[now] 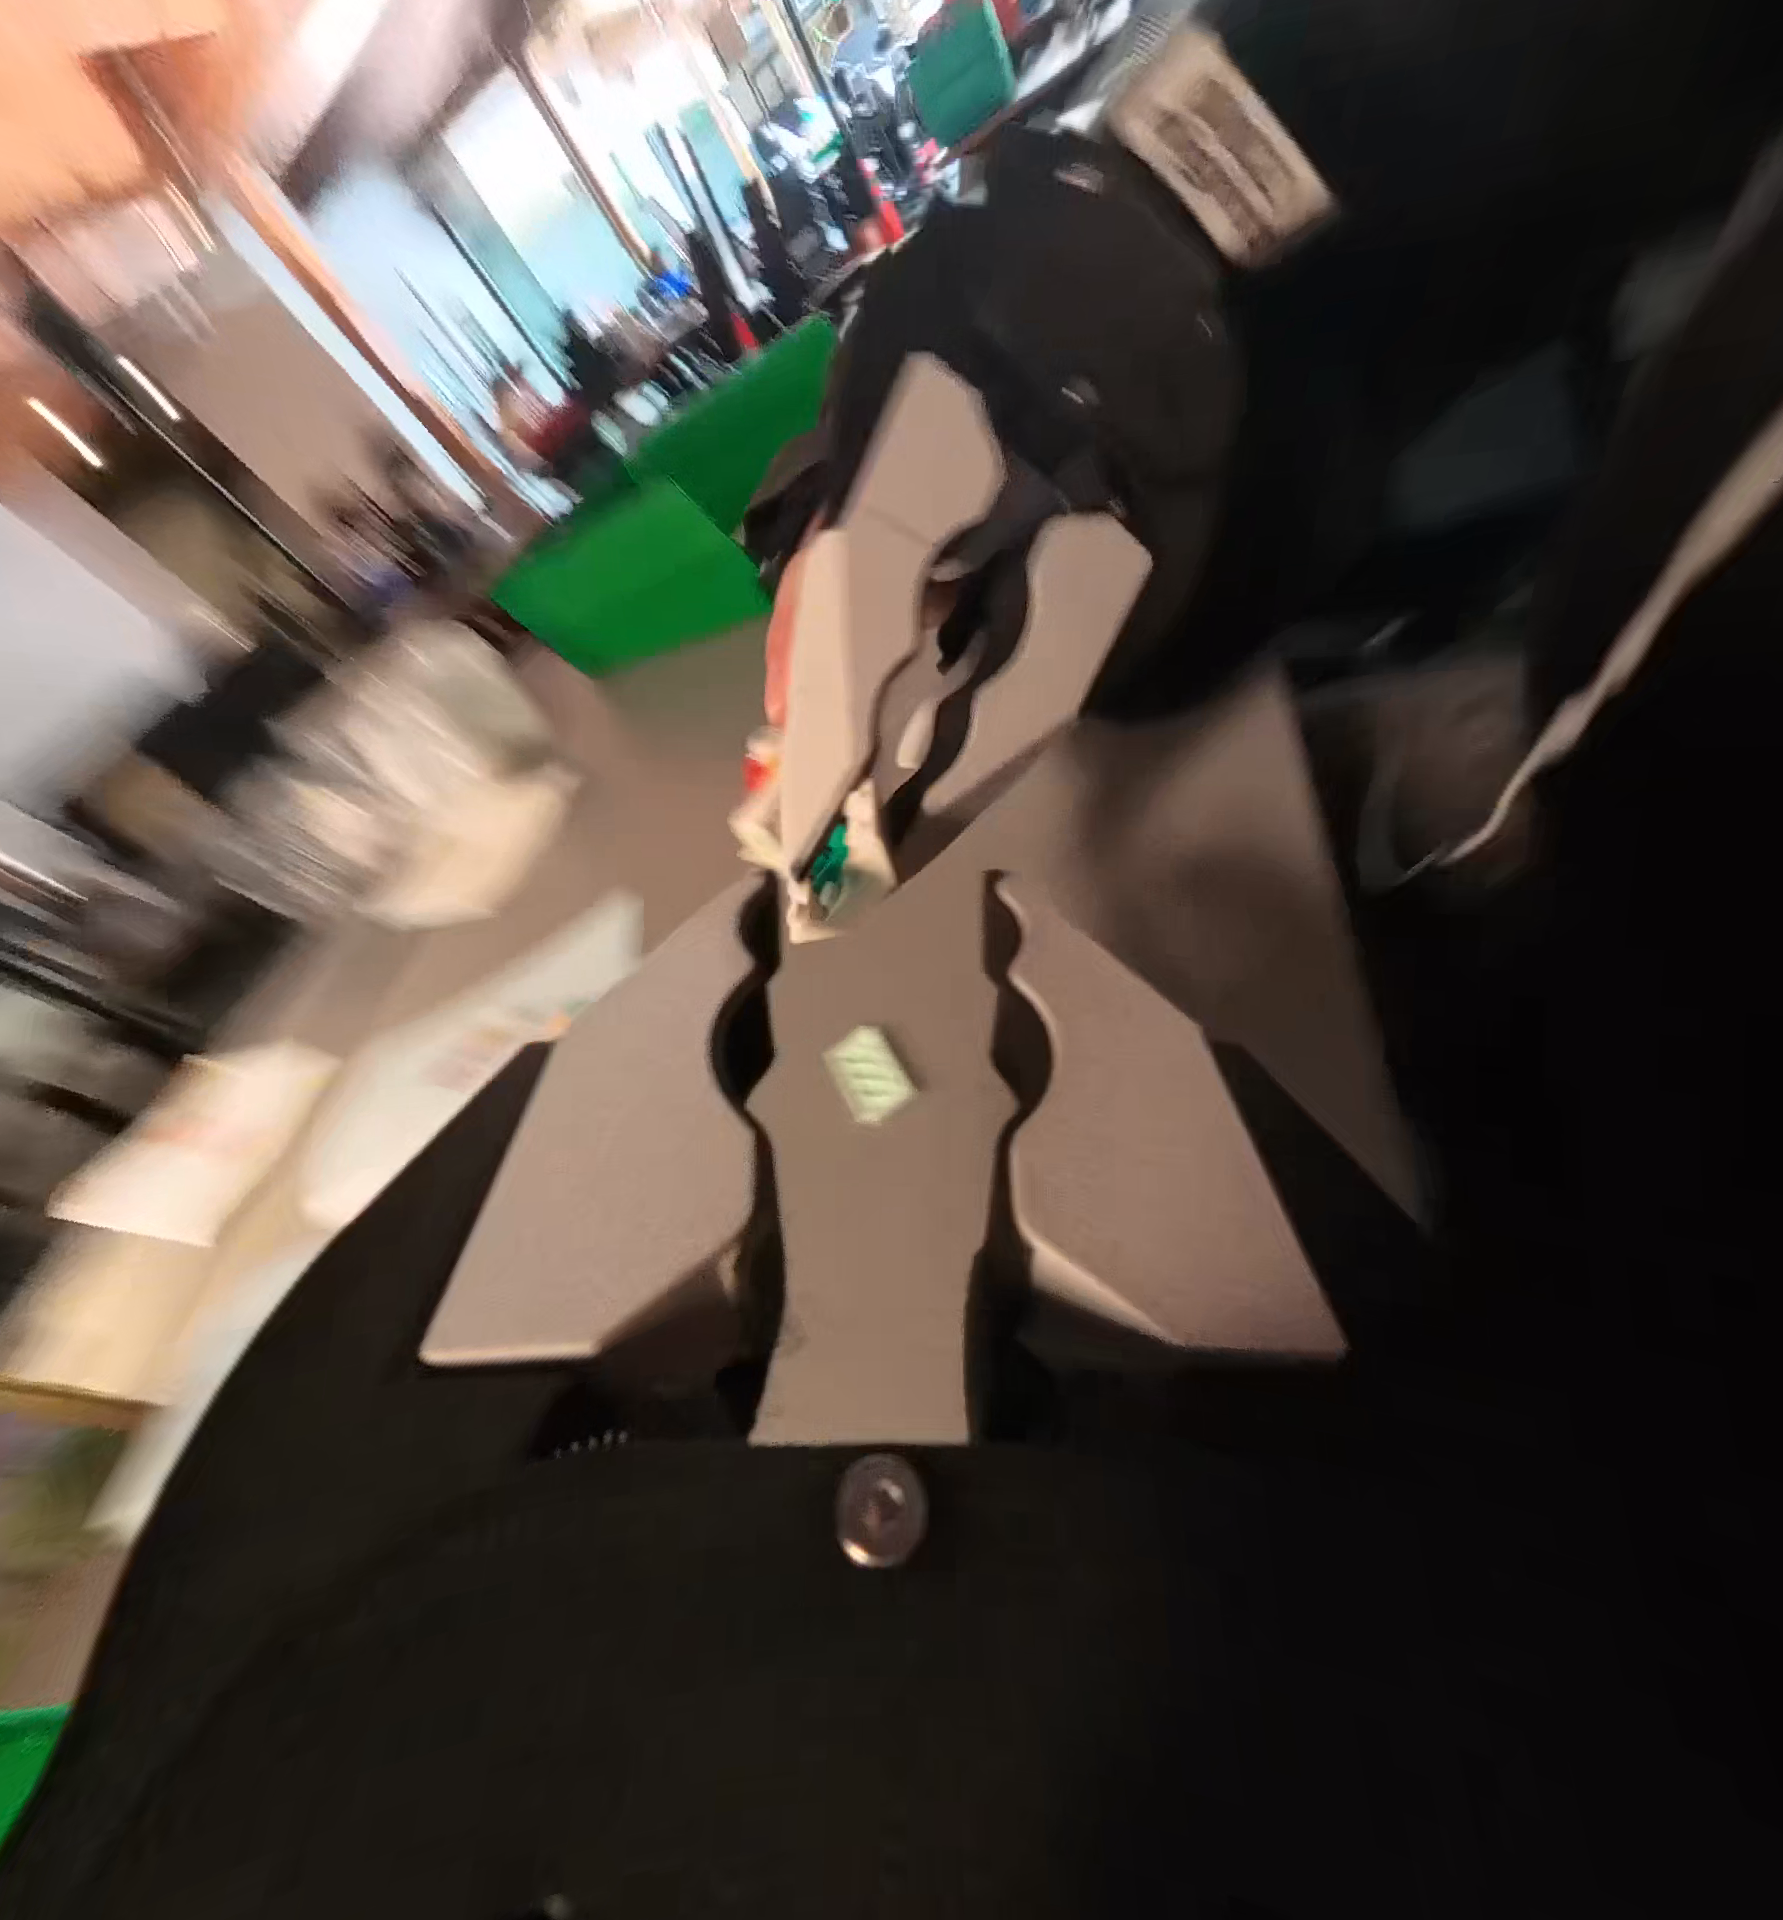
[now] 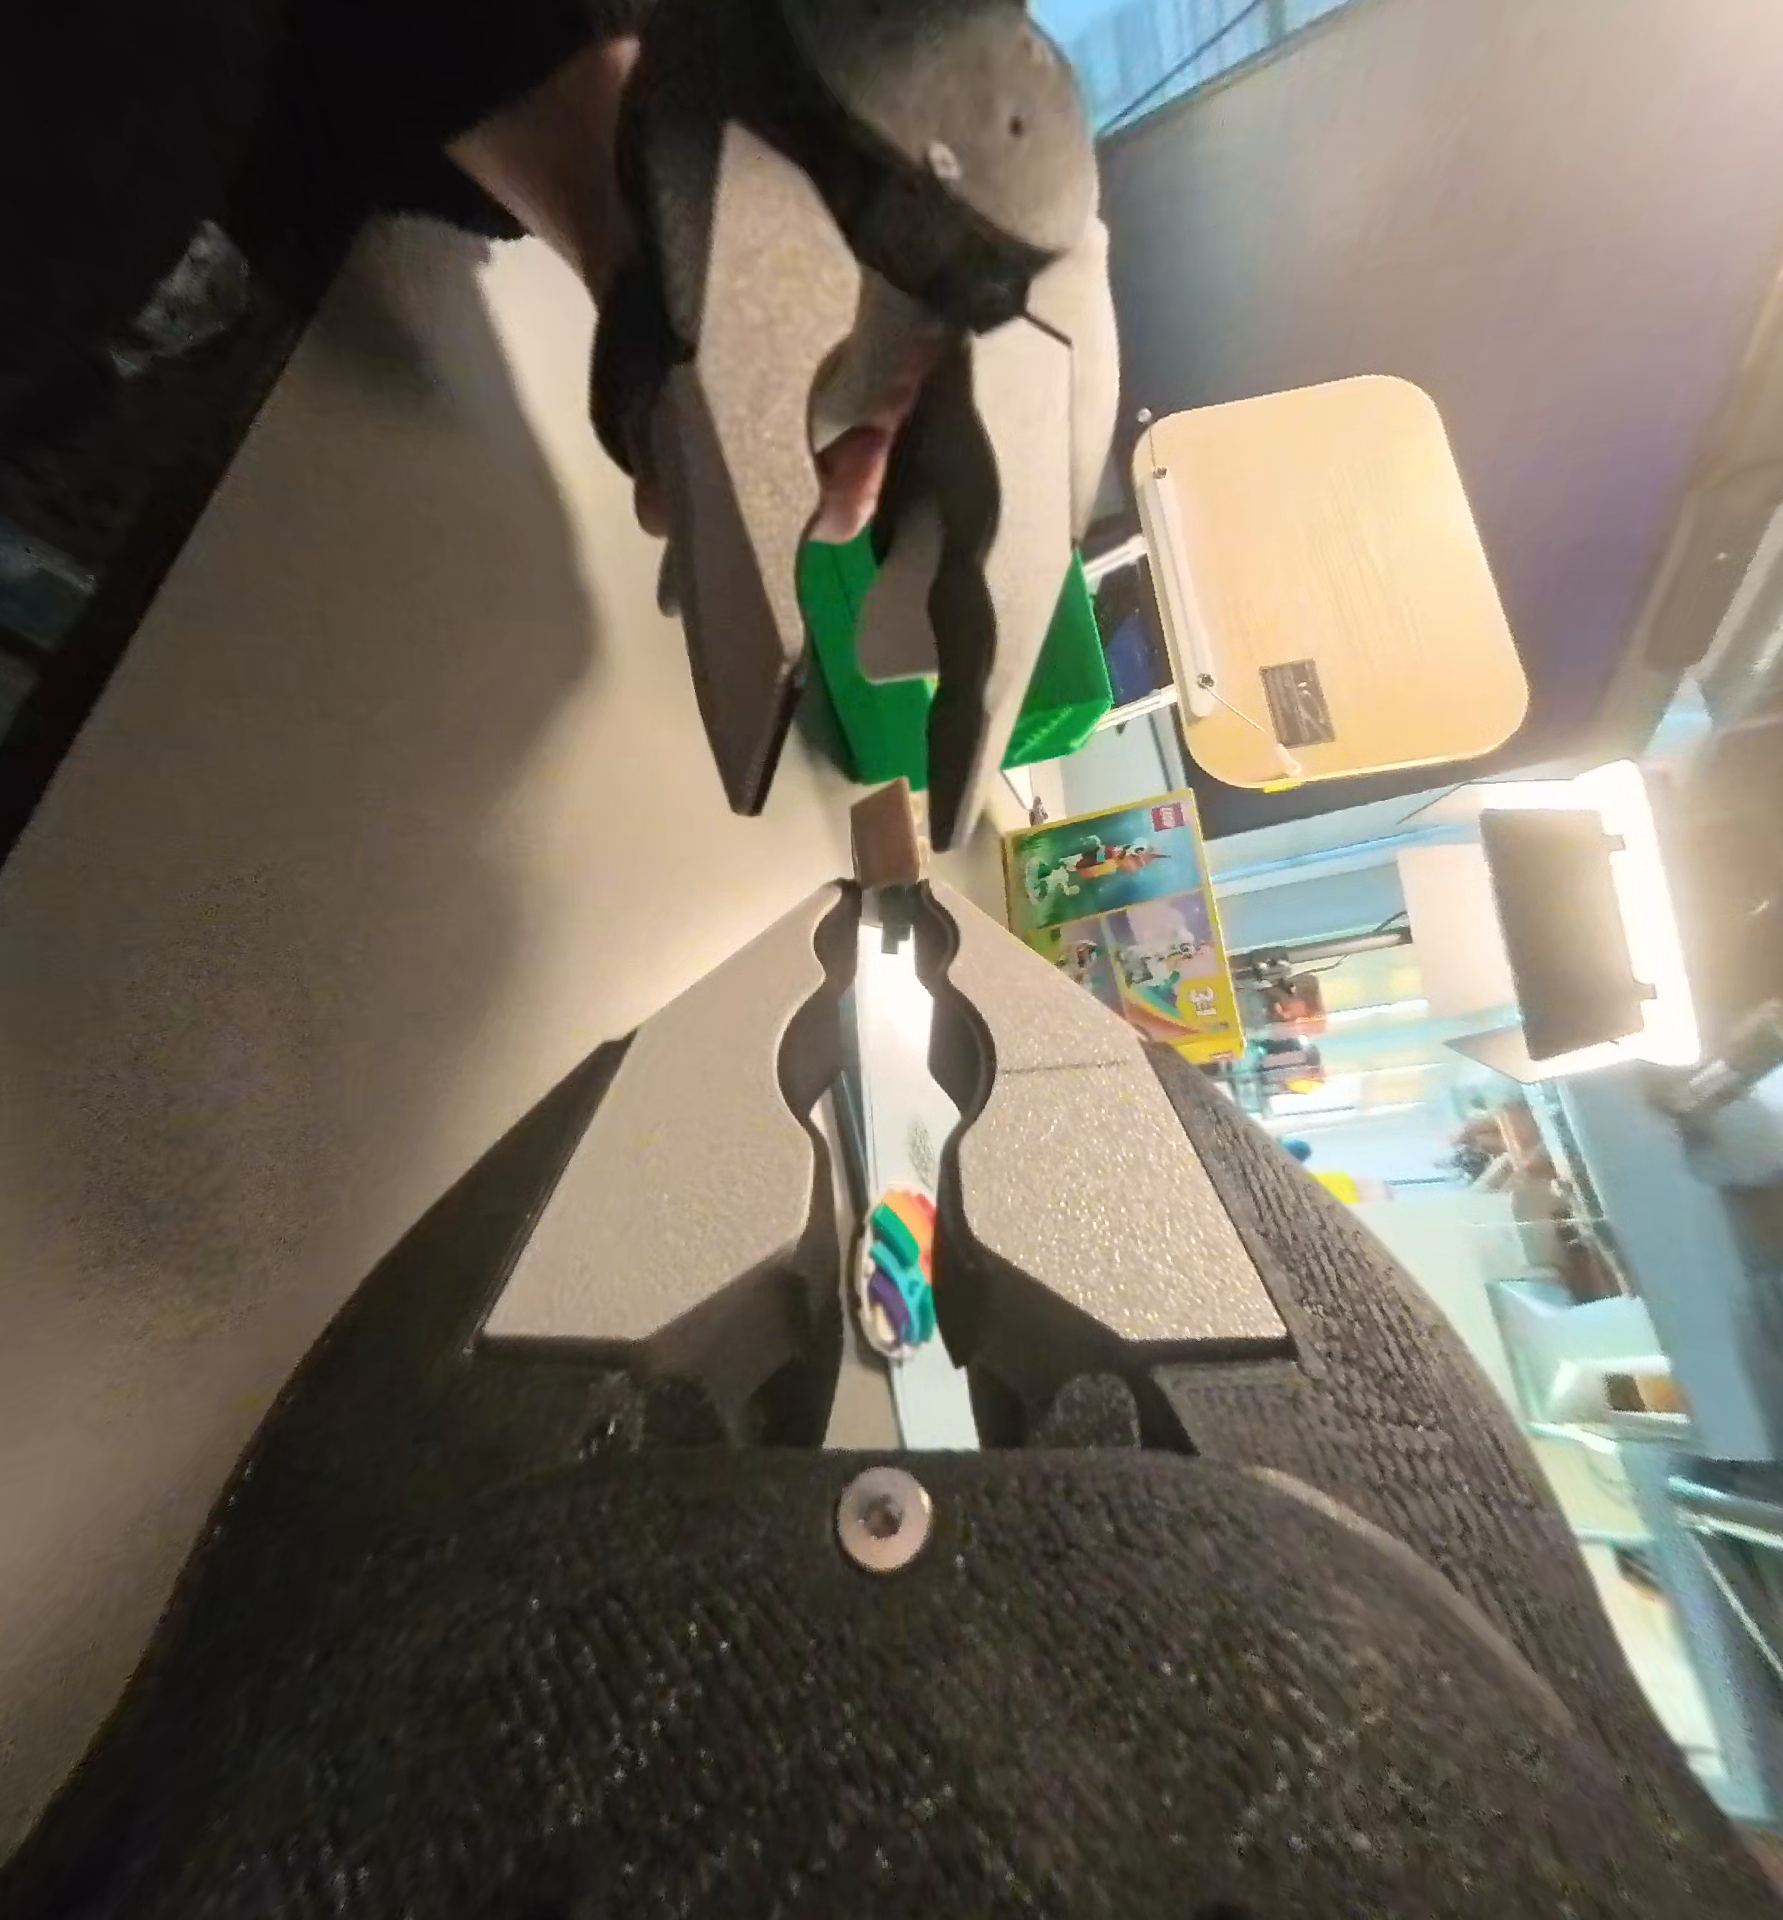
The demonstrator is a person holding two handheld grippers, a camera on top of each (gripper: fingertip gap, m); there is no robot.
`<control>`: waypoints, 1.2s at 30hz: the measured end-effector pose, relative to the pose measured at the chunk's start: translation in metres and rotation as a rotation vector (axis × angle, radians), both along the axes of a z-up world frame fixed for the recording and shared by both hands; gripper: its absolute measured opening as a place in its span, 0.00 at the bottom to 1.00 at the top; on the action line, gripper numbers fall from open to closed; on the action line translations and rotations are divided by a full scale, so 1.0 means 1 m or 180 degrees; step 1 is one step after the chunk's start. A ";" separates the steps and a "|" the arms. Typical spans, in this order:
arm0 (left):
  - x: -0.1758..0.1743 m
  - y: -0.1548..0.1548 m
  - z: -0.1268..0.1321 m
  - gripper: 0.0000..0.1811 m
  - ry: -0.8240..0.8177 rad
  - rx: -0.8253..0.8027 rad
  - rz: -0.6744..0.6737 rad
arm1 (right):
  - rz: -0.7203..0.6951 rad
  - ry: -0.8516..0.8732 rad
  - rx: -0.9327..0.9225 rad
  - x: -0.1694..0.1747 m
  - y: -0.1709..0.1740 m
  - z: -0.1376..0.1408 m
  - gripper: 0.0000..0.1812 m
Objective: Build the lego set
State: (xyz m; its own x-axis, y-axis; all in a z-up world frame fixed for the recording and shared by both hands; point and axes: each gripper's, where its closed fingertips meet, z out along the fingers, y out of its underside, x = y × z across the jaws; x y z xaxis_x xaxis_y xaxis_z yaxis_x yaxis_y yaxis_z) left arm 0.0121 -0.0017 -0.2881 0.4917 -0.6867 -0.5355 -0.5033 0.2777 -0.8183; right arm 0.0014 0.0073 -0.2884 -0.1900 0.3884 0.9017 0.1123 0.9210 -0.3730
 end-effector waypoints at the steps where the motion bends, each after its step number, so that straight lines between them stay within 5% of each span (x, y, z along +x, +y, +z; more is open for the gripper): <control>1: 0.000 0.000 0.001 0.18 0.0126 0.0185 0.0018 | 0.0006 0.0011 -0.0040 0.000 0.000 0.001 0.05; 5: -0.002 0.001 0.004 0.04 0.0510 0.0732 0.0133 | 0.0038 0.0018 -0.0112 0.000 -0.003 0.002 0.05; 36: 0.008 0.002 -0.028 0.04 0.0989 0.0688 0.0042 | 0.0287 -0.0722 0.1238 0.010 0.000 -0.033 0.03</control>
